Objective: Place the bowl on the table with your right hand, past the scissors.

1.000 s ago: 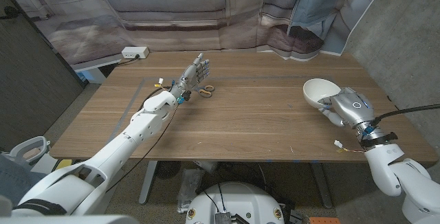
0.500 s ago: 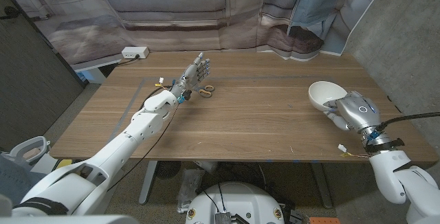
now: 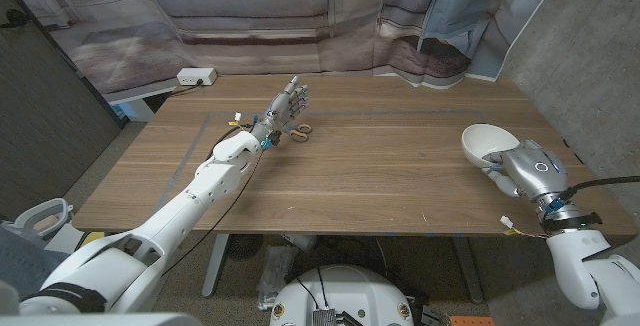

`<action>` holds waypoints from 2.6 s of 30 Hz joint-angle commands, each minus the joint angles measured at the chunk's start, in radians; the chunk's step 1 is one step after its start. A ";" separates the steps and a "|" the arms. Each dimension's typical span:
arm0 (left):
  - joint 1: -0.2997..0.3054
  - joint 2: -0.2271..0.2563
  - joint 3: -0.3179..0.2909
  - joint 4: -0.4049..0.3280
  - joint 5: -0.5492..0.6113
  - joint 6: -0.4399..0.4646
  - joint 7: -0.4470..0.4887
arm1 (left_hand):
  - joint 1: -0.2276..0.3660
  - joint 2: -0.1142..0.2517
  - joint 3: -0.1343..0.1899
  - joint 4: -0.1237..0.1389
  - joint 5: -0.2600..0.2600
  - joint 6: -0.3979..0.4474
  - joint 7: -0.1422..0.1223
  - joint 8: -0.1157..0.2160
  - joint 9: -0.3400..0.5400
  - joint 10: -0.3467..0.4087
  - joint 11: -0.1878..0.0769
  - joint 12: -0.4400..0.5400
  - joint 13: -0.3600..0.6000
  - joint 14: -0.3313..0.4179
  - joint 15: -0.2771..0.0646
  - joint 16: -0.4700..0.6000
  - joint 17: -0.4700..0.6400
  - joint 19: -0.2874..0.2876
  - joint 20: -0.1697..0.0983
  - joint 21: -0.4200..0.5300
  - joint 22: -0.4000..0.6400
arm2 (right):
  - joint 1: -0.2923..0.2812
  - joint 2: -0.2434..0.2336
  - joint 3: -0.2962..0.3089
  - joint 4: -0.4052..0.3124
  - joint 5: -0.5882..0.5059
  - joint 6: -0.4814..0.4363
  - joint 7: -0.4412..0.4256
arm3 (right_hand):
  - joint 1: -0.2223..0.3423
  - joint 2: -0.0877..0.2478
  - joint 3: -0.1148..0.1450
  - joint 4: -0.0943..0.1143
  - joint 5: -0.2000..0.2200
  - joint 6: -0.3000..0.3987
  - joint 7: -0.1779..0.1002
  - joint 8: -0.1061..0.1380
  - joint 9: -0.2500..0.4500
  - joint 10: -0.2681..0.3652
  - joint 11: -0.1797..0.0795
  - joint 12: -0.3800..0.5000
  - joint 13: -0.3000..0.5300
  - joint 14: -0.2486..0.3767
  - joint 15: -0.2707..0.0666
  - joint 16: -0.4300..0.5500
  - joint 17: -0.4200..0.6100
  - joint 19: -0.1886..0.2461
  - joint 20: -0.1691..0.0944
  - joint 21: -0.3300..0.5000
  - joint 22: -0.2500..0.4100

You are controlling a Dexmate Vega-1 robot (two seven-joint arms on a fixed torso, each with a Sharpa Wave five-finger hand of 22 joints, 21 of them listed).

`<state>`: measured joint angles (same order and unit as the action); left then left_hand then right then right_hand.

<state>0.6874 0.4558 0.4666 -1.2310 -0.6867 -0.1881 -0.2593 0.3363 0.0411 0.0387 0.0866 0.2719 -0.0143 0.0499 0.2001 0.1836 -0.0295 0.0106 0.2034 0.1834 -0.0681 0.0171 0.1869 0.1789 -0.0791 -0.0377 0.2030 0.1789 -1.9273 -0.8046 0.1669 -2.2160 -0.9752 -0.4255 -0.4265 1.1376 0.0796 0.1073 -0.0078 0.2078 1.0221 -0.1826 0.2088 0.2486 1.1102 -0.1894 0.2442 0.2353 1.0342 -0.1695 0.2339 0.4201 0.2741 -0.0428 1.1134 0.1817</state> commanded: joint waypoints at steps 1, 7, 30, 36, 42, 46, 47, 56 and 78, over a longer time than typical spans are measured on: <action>-0.014 -0.011 0.008 0.013 0.008 -0.003 -0.008 | 0.005 0.007 -0.005 0.002 -0.003 0.004 0.004 -0.003 0.004 -0.007 0.001 -0.002 0.005 -0.005 0.001 0.002 0.006 -0.008 -0.013 -0.002 0.002 | -0.030 0.044 0.016 0.012 -0.004 0.000 -0.020 | 0.077 0.081 0.004 0.007 0.005 0.025 -0.028 0.007 0.004 0.006 -0.002 0.006 0.000 0.009 -0.065 0.001 0.004 0.005 -0.157 0.005 0.002; -0.027 -0.017 0.011 0.027 0.010 -0.004 -0.018 | 0.005 0.008 -0.006 0.002 -0.003 0.004 0.004 -0.003 0.004 -0.007 0.002 -0.002 0.005 -0.005 0.001 0.002 0.006 -0.008 -0.013 -0.002 0.002 | -0.037 0.055 0.012 0.010 -0.014 -0.008 -0.027 | 0.078 0.081 0.004 0.007 0.005 0.025 -0.028 0.007 0.004 0.006 -0.002 0.006 0.001 0.009 -0.066 0.001 0.004 0.005 -0.156 0.005 0.002; -0.029 -0.011 0.005 0.035 0.006 -0.005 -0.031 | 0.007 0.010 -0.010 0.002 -0.003 0.005 0.006 -0.003 0.004 -0.011 0.001 -0.003 0.005 -0.008 0.001 0.001 0.006 -0.010 -0.012 -0.002 0.002 | -0.050 0.091 0.003 0.008 0.009 -0.024 -0.037 | 0.076 0.081 0.003 0.008 0.005 0.024 -0.028 0.007 0.004 0.008 -0.002 0.006 0.001 0.008 -0.066 0.000 0.004 0.005 -0.156 0.004 0.002; -0.035 -0.012 0.005 0.040 0.006 -0.008 -0.038 | 0.008 0.011 -0.010 0.002 -0.003 0.005 0.005 -0.003 0.004 -0.011 0.001 -0.003 0.005 -0.008 0.000 0.001 0.006 -0.010 -0.012 -0.002 0.002 | -0.039 0.092 -0.016 0.020 0.016 -0.030 -0.048 | 0.077 0.081 0.004 0.008 0.005 0.025 -0.028 0.007 0.004 0.008 -0.002 0.006 -0.001 0.008 -0.066 0.000 0.004 0.005 -0.156 0.005 0.002; -0.035 -0.006 0.001 0.027 0.006 -0.005 -0.033 | 0.008 0.011 -0.011 0.002 -0.003 0.003 0.005 -0.003 0.004 -0.010 0.002 -0.002 0.005 -0.007 0.000 0.001 0.006 -0.010 -0.012 -0.002 0.002 | -0.012 0.093 -0.042 0.027 0.025 -0.054 -0.055 | 0.077 0.081 0.004 0.008 0.005 0.025 -0.028 0.008 0.005 0.007 -0.002 0.005 0.000 0.008 -0.066 0.001 0.005 0.005 -0.155 0.004 0.001; -0.032 0.002 -0.002 0.011 0.007 -0.001 -0.026 | 0.009 0.011 -0.012 0.002 -0.003 0.004 0.004 -0.003 0.004 -0.009 0.002 -0.002 0.005 -0.008 0.001 0.001 0.006 -0.010 -0.012 -0.002 0.002 | -0.004 0.085 -0.051 0.038 0.033 -0.066 -0.059 | 0.076 0.081 0.003 0.008 0.004 0.026 -0.028 0.008 0.005 0.007 -0.003 0.007 0.002 0.008 -0.066 0.000 0.005 0.005 -0.155 0.005 0.002; -0.031 0.004 -0.003 0.009 0.007 0.000 -0.025 | 0.009 0.011 -0.012 0.002 -0.003 0.005 0.006 -0.003 0.004 -0.009 0.001 -0.002 0.005 -0.008 0.001 0.001 0.006 -0.010 -0.012 -0.002 0.002 | -0.002 0.085 -0.054 0.040 0.036 -0.071 -0.058 | 0.076 0.080 0.003 0.009 0.004 0.024 -0.028 0.007 0.005 0.005 -0.003 0.006 0.002 0.007 -0.065 0.000 0.005 0.004 -0.155 0.005 0.002; -0.031 0.001 -0.004 0.014 0.002 -0.004 -0.029 | 0.009 0.012 -0.013 0.002 -0.003 0.004 0.006 -0.003 0.004 -0.010 0.002 -0.002 0.005 -0.008 0.001 0.001 0.006 -0.010 -0.011 -0.002 0.002 | 0.010 0.052 -0.095 0.071 0.030 -0.104 -0.082 | 0.076 0.081 0.003 0.009 0.004 0.023 -0.028 0.006 0.004 0.006 -0.003 0.007 0.002 0.009 -0.065 0.001 0.005 0.004 -0.156 0.006 0.002; -0.061 -0.019 0.010 0.045 0.012 -0.004 -0.040 | 0.011 0.014 -0.016 0.002 -0.004 0.004 0.005 -0.003 0.004 -0.011 0.003 -0.002 0.005 -0.008 0.001 0.001 0.006 -0.011 -0.011 -0.002 0.002 | 0.001 -0.007 -0.146 0.106 0.090 -0.143 -0.131 | 0.074 0.081 0.004 0.010 0.003 0.025 -0.028 0.007 0.004 0.008 -0.002 0.005 -0.002 0.011 -0.065 0.001 0.006 0.005 -0.156 0.006 0.001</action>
<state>0.6387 0.4456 0.4689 -1.1972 -0.6800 -0.1924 -0.2951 0.3442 0.0490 0.0289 0.0852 0.2719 -0.0143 0.0499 0.2001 0.1836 -0.0331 0.0142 0.2034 0.1834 -0.0681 0.0172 0.1869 0.1789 -0.0791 -0.0377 0.2030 0.1789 -1.9296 -0.7851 0.0478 -2.1294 -0.9162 -0.5535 -0.5392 1.1361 0.0811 0.1088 -0.0064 0.2076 1.0202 -0.1845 0.2110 0.2489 1.1104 -0.1897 0.2446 0.2335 1.0361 -0.1676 0.2339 0.4246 0.2741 -0.0428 1.1134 0.1818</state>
